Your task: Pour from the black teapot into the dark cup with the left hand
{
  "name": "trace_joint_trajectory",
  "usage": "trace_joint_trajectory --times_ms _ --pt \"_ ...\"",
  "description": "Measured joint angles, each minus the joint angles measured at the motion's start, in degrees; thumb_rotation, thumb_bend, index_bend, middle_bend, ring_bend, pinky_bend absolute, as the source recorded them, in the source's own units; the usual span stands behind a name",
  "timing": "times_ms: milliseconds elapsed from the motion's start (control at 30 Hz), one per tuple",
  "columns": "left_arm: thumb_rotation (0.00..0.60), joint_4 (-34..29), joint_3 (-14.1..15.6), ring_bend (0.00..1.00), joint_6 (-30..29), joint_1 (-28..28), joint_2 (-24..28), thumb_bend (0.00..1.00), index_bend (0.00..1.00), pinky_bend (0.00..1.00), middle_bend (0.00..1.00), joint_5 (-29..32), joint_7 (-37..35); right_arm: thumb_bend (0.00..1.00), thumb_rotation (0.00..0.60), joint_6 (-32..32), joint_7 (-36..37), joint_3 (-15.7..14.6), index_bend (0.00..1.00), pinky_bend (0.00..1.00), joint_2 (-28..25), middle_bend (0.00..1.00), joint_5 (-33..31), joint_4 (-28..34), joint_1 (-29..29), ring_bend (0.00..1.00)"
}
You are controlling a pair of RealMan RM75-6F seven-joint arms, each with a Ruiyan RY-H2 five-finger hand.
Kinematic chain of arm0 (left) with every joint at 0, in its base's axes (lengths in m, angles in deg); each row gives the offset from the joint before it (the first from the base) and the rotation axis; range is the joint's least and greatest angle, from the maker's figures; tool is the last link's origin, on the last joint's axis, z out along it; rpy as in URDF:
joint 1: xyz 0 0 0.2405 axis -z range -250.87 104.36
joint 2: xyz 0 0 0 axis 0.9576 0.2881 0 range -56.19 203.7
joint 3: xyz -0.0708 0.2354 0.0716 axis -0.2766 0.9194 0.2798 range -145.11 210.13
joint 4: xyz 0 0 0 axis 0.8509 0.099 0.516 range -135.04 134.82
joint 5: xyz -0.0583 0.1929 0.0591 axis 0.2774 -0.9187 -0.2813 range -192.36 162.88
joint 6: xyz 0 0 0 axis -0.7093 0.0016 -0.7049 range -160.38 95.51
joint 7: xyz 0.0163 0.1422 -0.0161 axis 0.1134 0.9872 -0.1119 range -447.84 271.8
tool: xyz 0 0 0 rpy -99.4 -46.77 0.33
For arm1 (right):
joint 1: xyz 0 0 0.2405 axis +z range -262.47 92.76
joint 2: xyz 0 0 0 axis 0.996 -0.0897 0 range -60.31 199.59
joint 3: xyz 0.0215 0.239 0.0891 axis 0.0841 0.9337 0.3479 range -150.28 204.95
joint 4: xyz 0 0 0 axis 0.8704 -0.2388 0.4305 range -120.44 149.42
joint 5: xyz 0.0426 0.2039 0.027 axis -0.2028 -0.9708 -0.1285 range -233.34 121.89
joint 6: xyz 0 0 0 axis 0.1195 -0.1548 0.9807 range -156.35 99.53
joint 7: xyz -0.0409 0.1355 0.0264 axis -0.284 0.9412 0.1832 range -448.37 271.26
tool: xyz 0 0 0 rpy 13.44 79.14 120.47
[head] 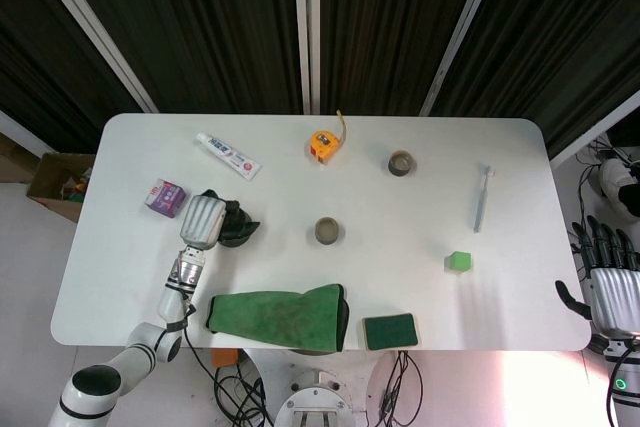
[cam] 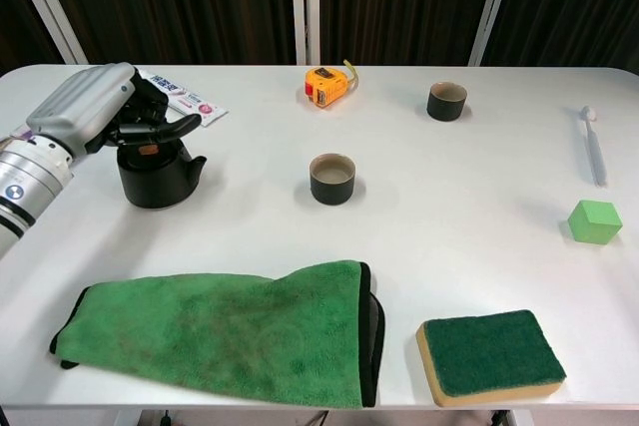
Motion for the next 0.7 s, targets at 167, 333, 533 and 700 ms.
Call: trace_joint_trajectory --times_ms 167,333,533,700 --pt "0.164 0.5 0.3 0.50 -0.4 0.0 0.0 0.14 0.50 0.42 0.56 -0.4 0.1 0.21 0.600 0.0 0.1 0.0 0.00 0.00 0.0 0.00 -0.1 -0.1 0.0 0.00" --pt "0.063 0.7 0.8 0.00 -0.3 0.0 0.5 0.14 0.13 0.16 0.04 -0.8 0.4 0.21 0.600 -0.3 0.3 0.1 0.00 0.00 0.2 0.00 0.0 -0.3 -0.1 0.00" --pt "0.054 -3.8 0.2 0.00 -6.0 -1.1 4.1 0.09 0.08 0.15 0.02 -1.2 1.2 0.21 0.600 -0.6 0.5 0.1 0.00 0.00 0.1 0.00 -0.1 -0.7 -0.3 0.00" --pt "0.082 -17.7 1.9 0.00 -9.7 -4.5 13.4 0.07 0.11 0.15 0.06 -2.6 3.6 0.21 0.600 -0.7 0.9 0.1 0.00 0.00 0.1 0.00 -0.3 -1.7 -0.5 0.00"
